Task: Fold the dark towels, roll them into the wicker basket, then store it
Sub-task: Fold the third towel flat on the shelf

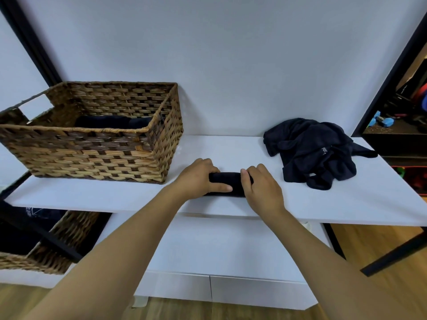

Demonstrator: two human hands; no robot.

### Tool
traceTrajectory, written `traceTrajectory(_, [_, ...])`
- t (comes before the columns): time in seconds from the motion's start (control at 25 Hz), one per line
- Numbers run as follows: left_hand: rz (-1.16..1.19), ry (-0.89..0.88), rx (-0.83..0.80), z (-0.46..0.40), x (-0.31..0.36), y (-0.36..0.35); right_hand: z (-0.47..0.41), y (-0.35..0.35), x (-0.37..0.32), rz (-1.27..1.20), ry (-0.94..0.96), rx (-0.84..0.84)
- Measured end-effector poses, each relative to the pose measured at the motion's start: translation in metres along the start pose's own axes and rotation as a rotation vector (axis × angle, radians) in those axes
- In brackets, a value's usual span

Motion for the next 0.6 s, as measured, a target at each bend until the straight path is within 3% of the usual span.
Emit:
traceTrajectory(0.12, [-0.301,-0.174,0.287,0.015,0.005,-0.013,-0.015,0.0,0.0,-0.031,-0.107,-0.159])
traceTrajectory(0.24, [-0.601,-0.195,0.381,0.027,0.004,-0.026,-0.032,-0.002,0.004,-0.101,-0.217,-0.302])
traceTrajectory(0.36, [-0.682,-0.228,0.472,0.034,0.008,-0.034,-0.04,-0.001,0.01,-0.125,-0.28,-0.376])
traceTrajectory(0.44, [-0.643,-0.199,0.447,0.03,0.01,-0.029,-0.039,0.001,0.007,-0.145,-0.298,-0.359])
traceTrajectory(0.6, [-0.35,-0.101,0.125,0.01,0.006,-0.008,-0.015,0.0,0.004,-0.193,-0.212,-0.211])
Point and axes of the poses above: each hand's wrist, its own z-axis away from the middle knuckle, its own y-axis out of the back of the hand, x = y × z, the point moved 5 cm from there along -z, towards the middle knuckle, and after that the axes turned 8 degrees about z, right-handed, at the moved point
